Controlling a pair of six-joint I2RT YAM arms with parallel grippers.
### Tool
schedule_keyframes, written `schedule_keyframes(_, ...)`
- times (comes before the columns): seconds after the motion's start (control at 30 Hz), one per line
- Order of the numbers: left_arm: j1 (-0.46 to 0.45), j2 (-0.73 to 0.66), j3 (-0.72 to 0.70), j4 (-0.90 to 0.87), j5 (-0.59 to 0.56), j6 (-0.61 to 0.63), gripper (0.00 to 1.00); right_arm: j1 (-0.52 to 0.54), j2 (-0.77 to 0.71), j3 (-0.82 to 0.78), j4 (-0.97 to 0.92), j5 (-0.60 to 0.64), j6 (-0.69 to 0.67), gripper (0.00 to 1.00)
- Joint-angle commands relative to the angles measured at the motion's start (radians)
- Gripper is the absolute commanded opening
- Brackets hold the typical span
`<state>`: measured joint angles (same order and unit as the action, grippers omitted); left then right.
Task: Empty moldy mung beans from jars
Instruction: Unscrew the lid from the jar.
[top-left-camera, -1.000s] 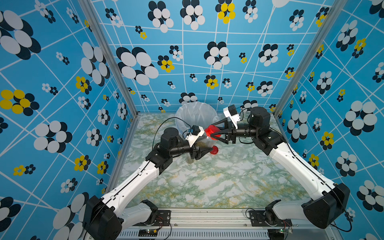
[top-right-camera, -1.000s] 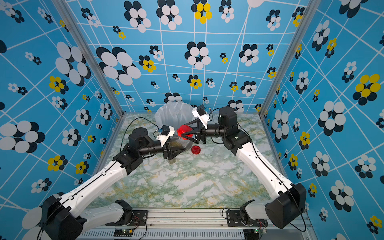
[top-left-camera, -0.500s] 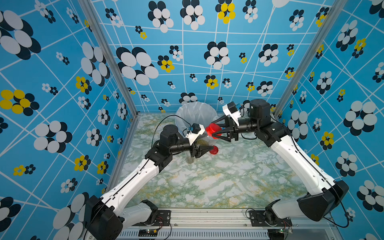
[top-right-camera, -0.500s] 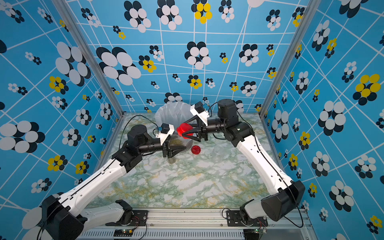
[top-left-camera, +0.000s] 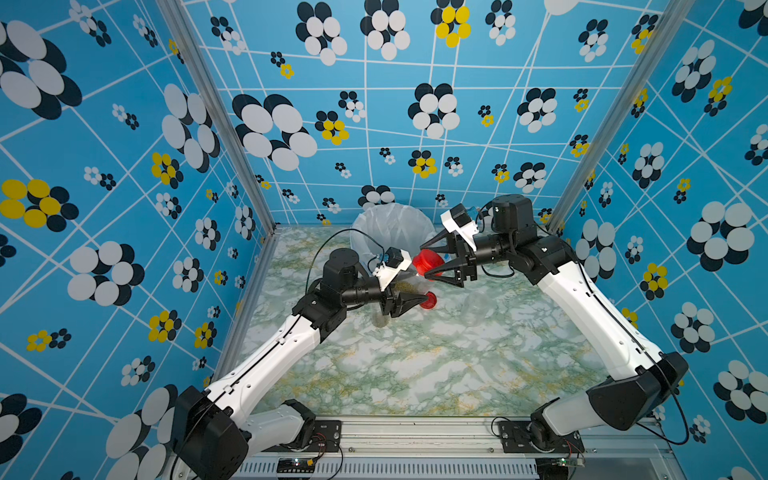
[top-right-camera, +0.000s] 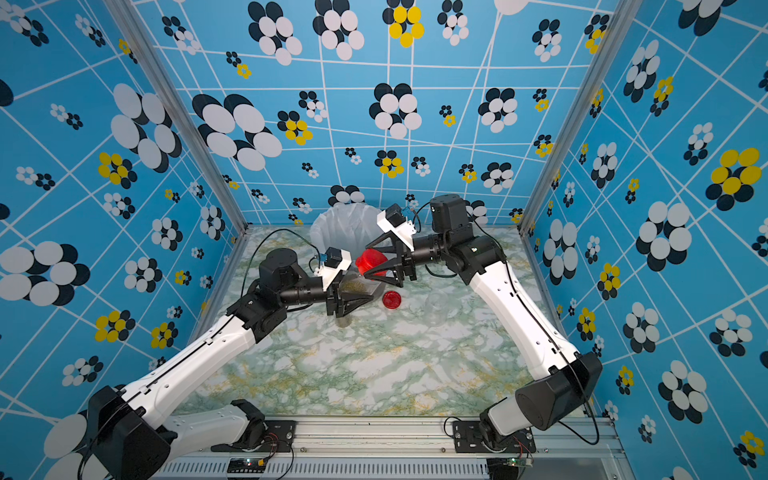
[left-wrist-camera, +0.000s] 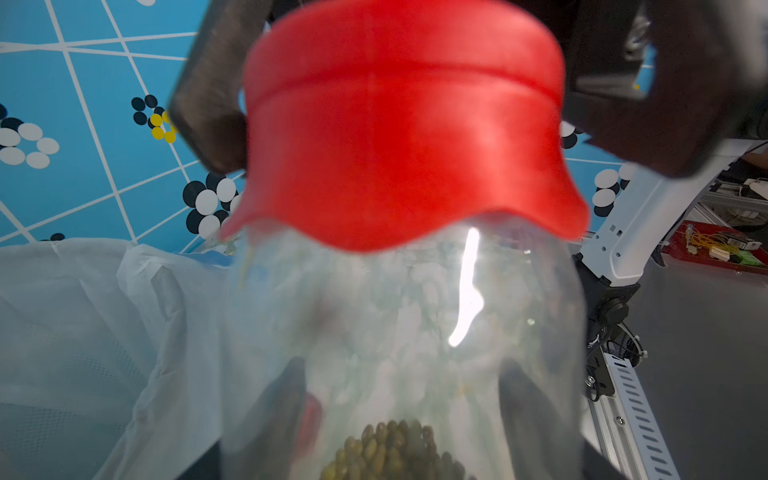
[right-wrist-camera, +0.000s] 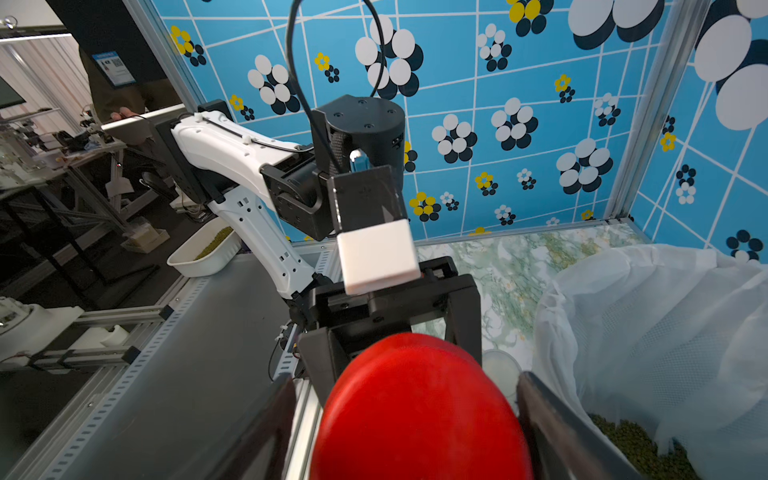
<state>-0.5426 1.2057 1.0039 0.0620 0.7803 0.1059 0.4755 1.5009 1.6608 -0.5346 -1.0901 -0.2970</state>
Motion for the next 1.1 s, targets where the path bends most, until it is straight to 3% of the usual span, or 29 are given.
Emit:
schedule_keyframes(0.0,0.005,0.007,0.026,-0.020,-0.022,-0.003,0.66,0.000,-0.001,-0.014,0.105,0.040,0.132,0.97)
schedule_keyframes(0.13,0.004,-0.014,0.001,0.031,-0.061,-0.026,0.65,0.000,-0.014,-0.012,0.167,0.125,0.230,0.98)
schedule_keyframes(0.3,0.004,-0.057,-0.056,0.147,-0.173,-0.067,0.65,0.002,-0.041,-0.019,0.176,0.455,0.435,0.95)
schedule_keyframes(0.53,0.001,-0.079,-0.083,0.220,-0.295,-0.092,0.63,0.044,-0.139,-0.204,0.298,0.703,0.610,0.99)
schedule_keyframes(0.9,-0.010,-0.066,-0.067,0.168,-0.366,-0.070,0.63,0.055,-0.222,-0.407,0.654,0.670,0.871,0.99)
schedule_keyframes(1.07,-0.013,-0.050,-0.054,0.149,-0.368,-0.066,0.63,0.060,-0.172,-0.367,0.641,0.594,0.893,0.99)
